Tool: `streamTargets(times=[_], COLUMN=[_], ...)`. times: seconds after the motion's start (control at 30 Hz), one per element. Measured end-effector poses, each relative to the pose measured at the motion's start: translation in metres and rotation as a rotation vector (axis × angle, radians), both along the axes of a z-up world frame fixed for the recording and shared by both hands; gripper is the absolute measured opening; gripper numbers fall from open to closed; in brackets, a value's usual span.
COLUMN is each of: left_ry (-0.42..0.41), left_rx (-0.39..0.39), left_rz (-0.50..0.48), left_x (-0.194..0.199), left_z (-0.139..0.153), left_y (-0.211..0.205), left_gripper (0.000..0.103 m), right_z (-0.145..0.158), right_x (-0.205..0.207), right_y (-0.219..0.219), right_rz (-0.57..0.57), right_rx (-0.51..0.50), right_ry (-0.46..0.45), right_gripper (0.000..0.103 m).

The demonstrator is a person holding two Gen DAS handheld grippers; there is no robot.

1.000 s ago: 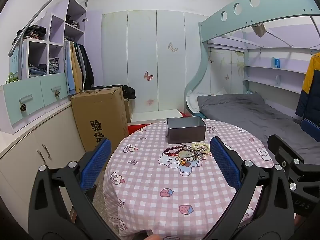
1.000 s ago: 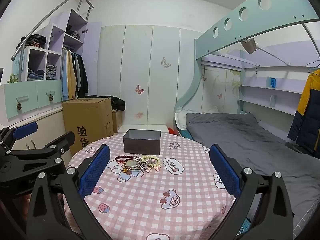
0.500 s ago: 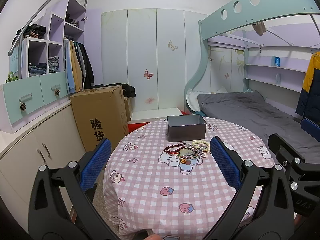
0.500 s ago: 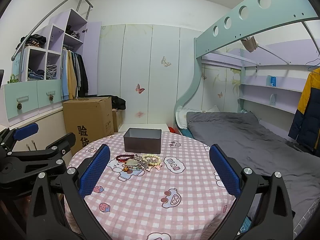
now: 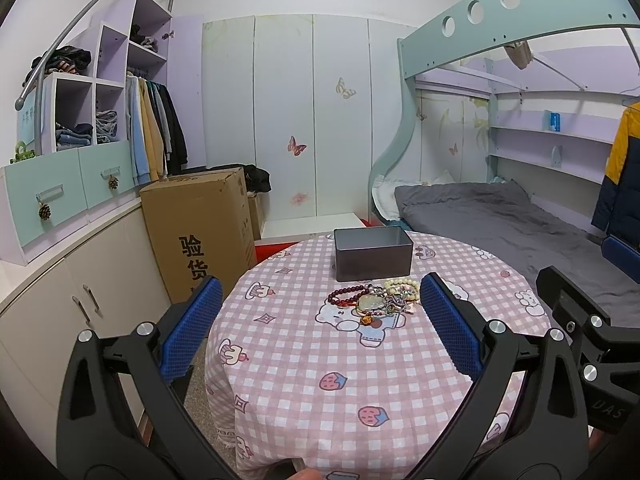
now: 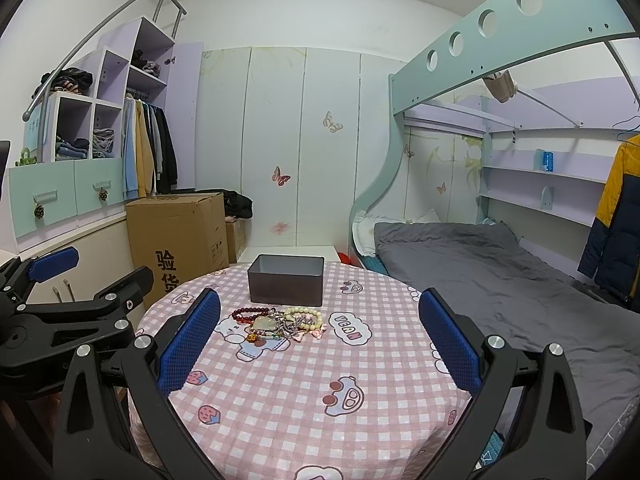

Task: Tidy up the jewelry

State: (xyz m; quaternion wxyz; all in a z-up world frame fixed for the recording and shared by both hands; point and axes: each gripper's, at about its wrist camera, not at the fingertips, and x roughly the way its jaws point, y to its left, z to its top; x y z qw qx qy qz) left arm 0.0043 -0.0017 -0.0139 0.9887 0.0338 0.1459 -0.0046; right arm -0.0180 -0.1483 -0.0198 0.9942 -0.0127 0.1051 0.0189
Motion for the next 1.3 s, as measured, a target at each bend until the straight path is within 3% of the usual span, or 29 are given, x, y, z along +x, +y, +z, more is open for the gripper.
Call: streamTargets(times=[0.27,0.43,0.73,1.03,1.3], left_ry=[0.028,0.065,0.26,0.39,0.53], left_rx=[0.005,0.015,-0.006,-0.046,-0.078], left_rz=[0.001,0.008,0.064,0.007,-0.102], left_x=[0.014,0.028,0.085,0.151,0.242], left_z=[-0.014,-0.024,-0.062,-0.095,-0.11], left_y=[0.003,0.005,0.037,0.048,0.039], left_gripper=[0.097,0.097,0.097,0.097,0.096], right_z=[-0.013,-0.021,-0.051,-0.074,-0.073], right_x=[0.015,0.033,0.083,0.13,0.191], right_y=[-0.001,-0.006,-0.015,-0.018,-0.027], right_rz=[0.039,0.112,0.123,0.107,0.109], right_rx=[0.035,0.086,0.135,0.043,-0.047], right_ry=[0.015,0.087,0.264,0.355,0.398], right_gripper=[0.095,0.095,0.095,0.095,0.094])
